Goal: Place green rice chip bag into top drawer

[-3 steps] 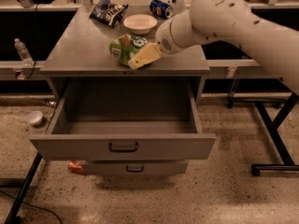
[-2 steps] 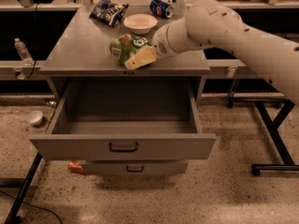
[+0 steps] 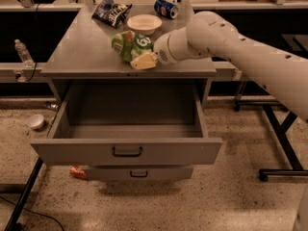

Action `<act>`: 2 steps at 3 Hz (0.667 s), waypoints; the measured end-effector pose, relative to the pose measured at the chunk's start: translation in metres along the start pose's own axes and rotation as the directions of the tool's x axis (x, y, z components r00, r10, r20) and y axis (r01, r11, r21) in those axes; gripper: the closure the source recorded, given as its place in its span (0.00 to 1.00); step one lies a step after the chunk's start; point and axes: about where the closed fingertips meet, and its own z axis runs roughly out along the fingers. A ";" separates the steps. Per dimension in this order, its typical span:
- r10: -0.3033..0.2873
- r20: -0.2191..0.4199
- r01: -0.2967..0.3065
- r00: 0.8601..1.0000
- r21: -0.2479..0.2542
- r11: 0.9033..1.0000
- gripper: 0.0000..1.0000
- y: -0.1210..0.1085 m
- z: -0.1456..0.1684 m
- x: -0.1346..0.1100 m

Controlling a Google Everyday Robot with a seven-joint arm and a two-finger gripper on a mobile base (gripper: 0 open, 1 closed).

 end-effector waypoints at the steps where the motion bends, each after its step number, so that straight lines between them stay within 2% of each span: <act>1: 0.017 -0.012 -0.017 1.000 -0.002 1.000 0.64 0.009 -0.004 0.006; 2: 0.098 -0.082 -0.099 0.992 -0.006 0.995 0.96 0.041 -0.026 0.028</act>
Offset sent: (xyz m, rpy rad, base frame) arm -0.0852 -0.0097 -0.0251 -0.0204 0.1934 -0.0861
